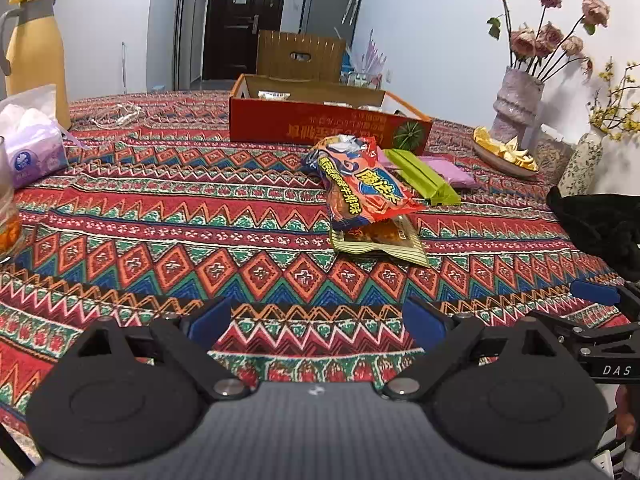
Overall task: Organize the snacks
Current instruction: 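Withdraw both open tools from the box back toward the snack pile, then grasp the blue-orange chip bag with the left tool while the right tool grasps a silver wrapper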
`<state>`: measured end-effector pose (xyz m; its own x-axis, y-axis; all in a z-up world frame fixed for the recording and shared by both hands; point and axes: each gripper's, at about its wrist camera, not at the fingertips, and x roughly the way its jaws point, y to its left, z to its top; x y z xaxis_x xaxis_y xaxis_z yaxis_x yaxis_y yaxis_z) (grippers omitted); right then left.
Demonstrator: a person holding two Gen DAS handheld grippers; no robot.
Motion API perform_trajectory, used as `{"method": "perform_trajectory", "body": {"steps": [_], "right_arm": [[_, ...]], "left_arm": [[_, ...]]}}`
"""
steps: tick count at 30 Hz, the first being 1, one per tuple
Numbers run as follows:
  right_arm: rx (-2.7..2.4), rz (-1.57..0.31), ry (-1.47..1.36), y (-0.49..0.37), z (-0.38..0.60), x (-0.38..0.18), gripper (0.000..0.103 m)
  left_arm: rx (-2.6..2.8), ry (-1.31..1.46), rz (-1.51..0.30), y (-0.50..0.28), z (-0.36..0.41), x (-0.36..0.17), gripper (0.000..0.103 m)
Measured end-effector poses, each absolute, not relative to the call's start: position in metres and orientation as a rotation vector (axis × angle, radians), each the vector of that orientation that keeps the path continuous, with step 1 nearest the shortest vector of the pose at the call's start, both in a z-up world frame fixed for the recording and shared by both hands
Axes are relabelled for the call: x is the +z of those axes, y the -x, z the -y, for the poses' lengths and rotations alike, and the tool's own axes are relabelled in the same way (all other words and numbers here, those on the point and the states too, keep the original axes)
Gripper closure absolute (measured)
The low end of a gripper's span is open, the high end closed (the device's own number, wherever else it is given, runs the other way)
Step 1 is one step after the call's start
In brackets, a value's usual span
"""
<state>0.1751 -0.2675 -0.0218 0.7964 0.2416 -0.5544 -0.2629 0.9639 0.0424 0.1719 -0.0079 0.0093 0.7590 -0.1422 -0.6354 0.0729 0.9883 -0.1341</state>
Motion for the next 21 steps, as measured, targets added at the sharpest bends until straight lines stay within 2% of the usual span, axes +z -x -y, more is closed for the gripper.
{"method": "perform_trajectory", "body": {"steps": [21], "right_arm": [[0.247, -0.61, -0.018, -0.237, 0.291, -0.032, 0.003]], "left_arm": [[-0.178, 0.142, -0.685, -0.312, 0.051, 0.02, 0.007]]}}
